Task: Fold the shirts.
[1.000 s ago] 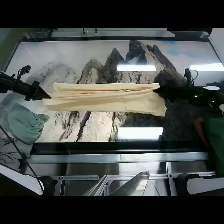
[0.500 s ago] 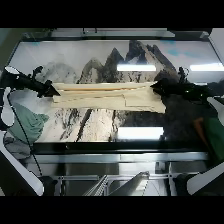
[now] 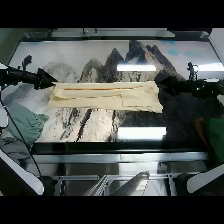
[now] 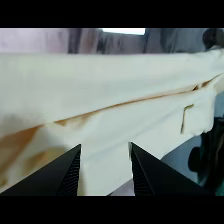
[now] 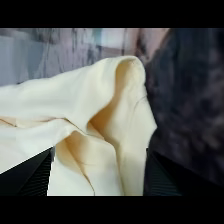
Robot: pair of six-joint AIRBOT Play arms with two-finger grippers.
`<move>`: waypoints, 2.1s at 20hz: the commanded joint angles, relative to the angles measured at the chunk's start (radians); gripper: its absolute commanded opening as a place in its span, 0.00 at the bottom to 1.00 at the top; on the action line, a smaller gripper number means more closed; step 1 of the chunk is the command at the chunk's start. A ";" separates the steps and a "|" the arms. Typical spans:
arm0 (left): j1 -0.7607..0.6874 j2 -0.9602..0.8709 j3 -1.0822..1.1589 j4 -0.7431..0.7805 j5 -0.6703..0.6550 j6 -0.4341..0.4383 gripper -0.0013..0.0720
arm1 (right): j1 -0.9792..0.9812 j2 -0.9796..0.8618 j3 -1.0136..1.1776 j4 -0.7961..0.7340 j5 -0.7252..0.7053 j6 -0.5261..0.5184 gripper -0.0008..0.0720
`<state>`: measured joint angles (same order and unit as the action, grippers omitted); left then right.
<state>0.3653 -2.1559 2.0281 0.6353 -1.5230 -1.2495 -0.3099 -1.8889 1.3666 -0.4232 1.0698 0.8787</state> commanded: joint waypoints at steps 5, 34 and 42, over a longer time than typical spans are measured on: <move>0.025 0.021 0.031 -0.078 0.025 0.002 0.47 | 0.108 -0.120 0.005 -0.071 0.064 0.095 0.90; -0.674 0.120 0.031 0.080 0.222 -0.085 0.04 | 0.246 0.231 0.236 0.061 0.177 0.269 0.04; -0.299 0.486 -0.045 0.019 0.031 -0.075 0.04 | 1.018 -0.169 0.463 0.062 -0.756 0.142 0.46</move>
<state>-0.0368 -1.7771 2.0346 0.6750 -1.4387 -1.3346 0.4698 -1.8793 1.6981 -0.3576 0.6434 1.0534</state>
